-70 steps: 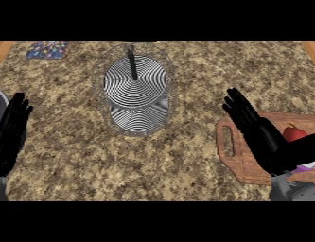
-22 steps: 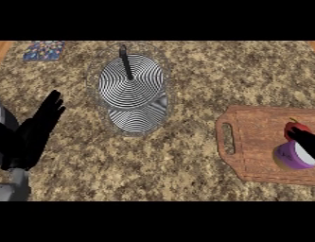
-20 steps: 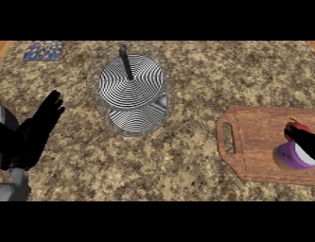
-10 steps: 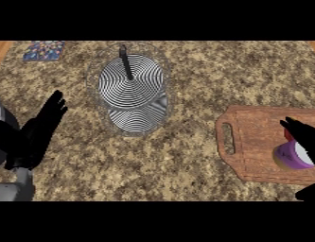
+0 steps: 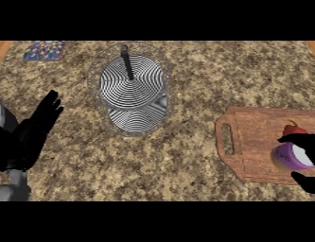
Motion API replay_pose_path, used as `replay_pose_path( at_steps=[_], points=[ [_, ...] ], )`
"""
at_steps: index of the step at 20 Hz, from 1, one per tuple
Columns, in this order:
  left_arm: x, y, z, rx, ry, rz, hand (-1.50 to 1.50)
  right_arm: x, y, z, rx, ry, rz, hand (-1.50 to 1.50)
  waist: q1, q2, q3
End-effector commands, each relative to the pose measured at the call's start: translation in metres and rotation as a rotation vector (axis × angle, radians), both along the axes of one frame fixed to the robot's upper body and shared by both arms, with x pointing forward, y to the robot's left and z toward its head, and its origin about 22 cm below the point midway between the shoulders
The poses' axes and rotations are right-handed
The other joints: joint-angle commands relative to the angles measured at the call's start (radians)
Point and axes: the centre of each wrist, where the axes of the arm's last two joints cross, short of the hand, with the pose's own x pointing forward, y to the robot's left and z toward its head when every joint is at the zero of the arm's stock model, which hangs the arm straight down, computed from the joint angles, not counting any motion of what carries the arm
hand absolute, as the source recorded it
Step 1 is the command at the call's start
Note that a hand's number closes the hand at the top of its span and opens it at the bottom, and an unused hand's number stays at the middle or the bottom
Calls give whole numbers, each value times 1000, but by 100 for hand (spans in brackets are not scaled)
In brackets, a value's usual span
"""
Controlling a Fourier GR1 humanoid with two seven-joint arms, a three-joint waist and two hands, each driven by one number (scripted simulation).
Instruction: Pick the can from the cutting board and place it in the tiered basket
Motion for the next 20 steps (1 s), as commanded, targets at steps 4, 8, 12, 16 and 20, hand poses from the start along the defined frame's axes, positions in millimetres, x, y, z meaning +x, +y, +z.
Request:
replay_pose_path(
  at_steps=[4, 8, 12, 16, 20],
  points=[
    [2, 7, 6, -7, 7, -4, 0, -2, 20, -11, -97, 58, 90, 150, -2, 7, 11],
    [12, 1, -5, 10, 1, 10, 0, -12, 4, -36, -126, 19, 139, 150, -6, 9, 11],
    [-3, 13, -8, 0, 21, 9, 0, -16, 37, -35, -131, 18, -50, 150, -5, 7, 10],
    [-6, -7, -8, 8, 17, 3, 0, -18, 63, -35, -134, 8, -233, 150, -2, 5, 10],
    [4, -7, 13, -5, 8, 12, 0, -21, 80, -4, -71, -276, -262, 150, -9, 3, 11]
  ],
)
